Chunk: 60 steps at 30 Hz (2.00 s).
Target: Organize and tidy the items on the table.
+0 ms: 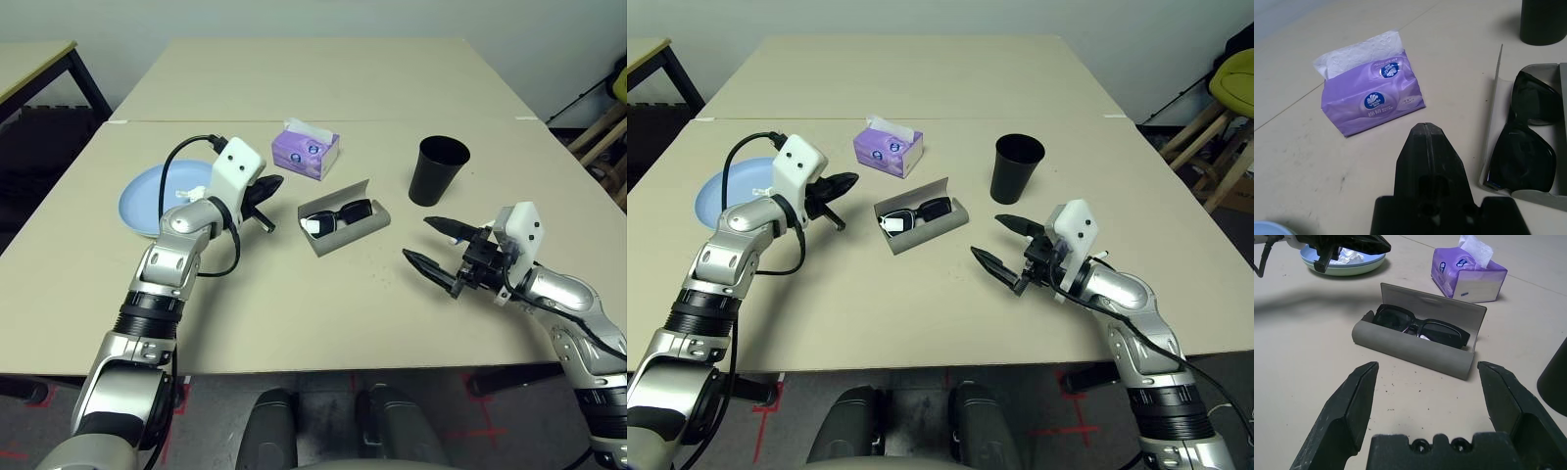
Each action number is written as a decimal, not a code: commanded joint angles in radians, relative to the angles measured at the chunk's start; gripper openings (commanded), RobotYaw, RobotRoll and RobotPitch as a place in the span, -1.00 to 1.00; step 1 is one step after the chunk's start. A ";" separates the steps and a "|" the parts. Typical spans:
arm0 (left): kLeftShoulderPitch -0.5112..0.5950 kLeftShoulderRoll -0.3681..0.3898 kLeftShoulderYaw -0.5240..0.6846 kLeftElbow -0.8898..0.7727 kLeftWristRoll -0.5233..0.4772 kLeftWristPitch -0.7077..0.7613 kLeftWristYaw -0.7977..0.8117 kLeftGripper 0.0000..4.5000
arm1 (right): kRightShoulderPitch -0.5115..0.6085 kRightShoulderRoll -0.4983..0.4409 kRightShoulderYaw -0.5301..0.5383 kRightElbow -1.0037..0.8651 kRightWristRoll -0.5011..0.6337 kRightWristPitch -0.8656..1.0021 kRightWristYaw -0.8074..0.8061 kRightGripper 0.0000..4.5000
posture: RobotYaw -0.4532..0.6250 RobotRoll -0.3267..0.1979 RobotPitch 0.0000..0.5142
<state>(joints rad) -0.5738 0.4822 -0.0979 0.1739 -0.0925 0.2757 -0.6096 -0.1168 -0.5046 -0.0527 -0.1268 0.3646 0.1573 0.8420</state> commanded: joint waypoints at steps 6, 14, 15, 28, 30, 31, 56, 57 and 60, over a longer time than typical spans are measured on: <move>0.017 -0.028 -0.037 -0.005 0.048 -0.032 -0.005 -0.99 | 0.013 0.007 -0.025 -0.016 0.040 -0.027 0.001 1.00 | -0.11 0.25 -0.72; 0.040 -0.046 -0.063 -0.017 0.082 -0.052 0.001 -0.99 | 0.026 0.006 -0.024 -0.034 0.054 -0.020 -0.006 1.00 | -0.13 0.25 -0.70; 0.042 -0.047 -0.068 -0.016 0.088 -0.057 -0.001 -0.99 | 0.028 0.005 -0.024 -0.035 0.054 -0.020 -0.006 1.00 | -0.13 0.25 -0.70; 0.049 -0.071 -0.093 0.020 0.132 -0.093 0.011 -0.99 | 0.047 0.000 -0.023 -0.062 0.058 -0.008 -0.011 1.00 | -0.15 0.25 -0.67; 0.047 -0.075 -0.093 0.030 0.138 -0.099 0.014 -0.99 | 0.052 -0.001 -0.024 -0.067 0.059 -0.008 -0.012 1.00 | -0.16 0.25 -0.67; 0.046 -0.077 -0.095 0.035 0.141 -0.101 0.015 -0.99 | 0.054 -0.002 -0.024 -0.069 0.060 -0.008 -0.013 1.00 | -0.16 0.25 -0.67; -0.018 -0.080 -0.046 0.089 0.153 -0.058 0.039 -0.99 | 0.063 -0.009 -0.017 -0.067 0.058 -0.017 -0.006 1.00 | -0.17 0.25 -0.67; -0.017 -0.083 -0.050 0.091 0.157 -0.058 0.041 -0.99 | 0.063 -0.009 -0.019 -0.068 0.058 -0.017 -0.007 1.00 | -0.17 0.25 -0.67; -0.018 -0.090 -0.063 0.096 0.167 -0.055 0.045 -0.99 | 0.065 -0.010 -0.022 -0.069 0.058 -0.019 -0.007 1.00 | -0.18 0.25 -0.65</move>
<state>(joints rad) -0.5875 0.4006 -0.1388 0.2542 0.0587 0.2159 -0.5676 -0.0589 -0.5054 -0.0586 -0.1923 0.4178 0.1427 0.8315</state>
